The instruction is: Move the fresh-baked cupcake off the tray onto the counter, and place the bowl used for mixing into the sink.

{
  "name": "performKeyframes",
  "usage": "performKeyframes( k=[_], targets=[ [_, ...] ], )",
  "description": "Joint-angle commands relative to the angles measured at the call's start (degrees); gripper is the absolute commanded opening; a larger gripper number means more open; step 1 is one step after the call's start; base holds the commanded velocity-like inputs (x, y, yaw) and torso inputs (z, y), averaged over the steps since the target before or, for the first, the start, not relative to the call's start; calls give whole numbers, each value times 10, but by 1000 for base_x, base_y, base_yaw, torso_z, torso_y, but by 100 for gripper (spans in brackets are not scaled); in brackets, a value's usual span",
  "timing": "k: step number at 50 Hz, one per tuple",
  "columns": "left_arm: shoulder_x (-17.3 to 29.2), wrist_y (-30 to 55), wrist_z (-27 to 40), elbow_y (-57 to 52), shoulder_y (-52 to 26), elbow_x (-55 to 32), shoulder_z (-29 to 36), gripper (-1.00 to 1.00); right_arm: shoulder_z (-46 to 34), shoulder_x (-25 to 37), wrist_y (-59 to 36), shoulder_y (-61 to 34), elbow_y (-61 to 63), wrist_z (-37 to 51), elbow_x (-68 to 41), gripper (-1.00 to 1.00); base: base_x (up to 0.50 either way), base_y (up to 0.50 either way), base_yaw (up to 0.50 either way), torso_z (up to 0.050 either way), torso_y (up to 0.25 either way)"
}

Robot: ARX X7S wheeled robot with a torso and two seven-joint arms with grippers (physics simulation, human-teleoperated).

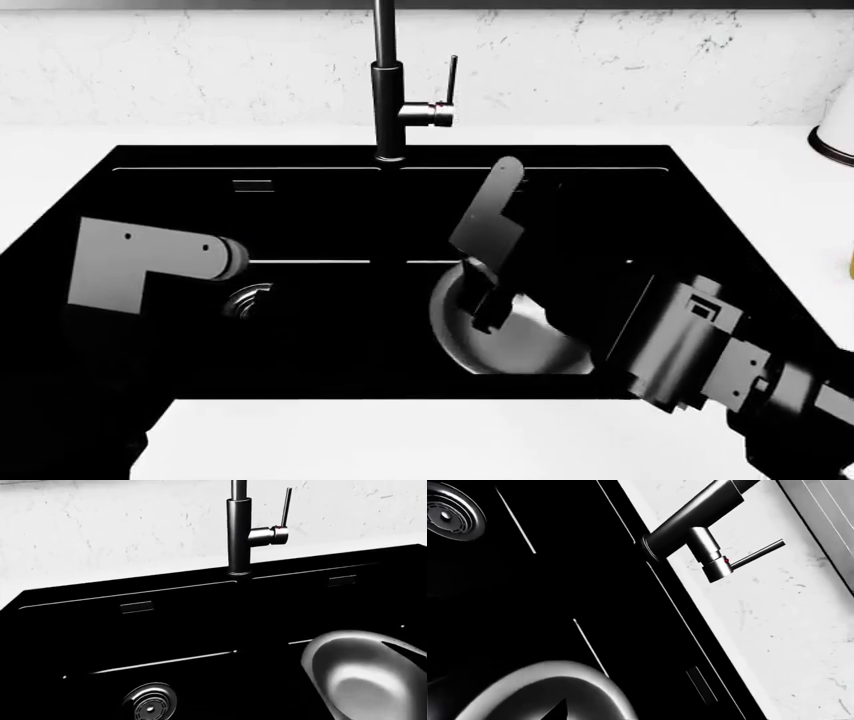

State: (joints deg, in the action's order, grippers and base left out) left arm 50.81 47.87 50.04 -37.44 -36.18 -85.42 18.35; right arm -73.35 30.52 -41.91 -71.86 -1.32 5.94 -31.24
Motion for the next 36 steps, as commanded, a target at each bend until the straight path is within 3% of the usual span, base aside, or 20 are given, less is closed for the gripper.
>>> performKeyframes(
  k=[1,9,20,36],
  targets=[
    [3,11,23,-13,-22,-24,2,100,38,30,-11,-21,43,-2,-34,100,0,0,0,0,0],
    [12,17,49,-32,-34,-49,1,100,63,68,-29,-31,84,-3,-65,100,0,0,0,0,0],
    [7,26,64,-42,-56,-62,8,100,153,184,-47,-42,215,-14,-197,100,0,0,0,0,0],
    [33,31,134,-79,-97,-142,4,100,237,261,-20,-46,271,-12,-307,100,0,0,0,0,0]
  ],
)
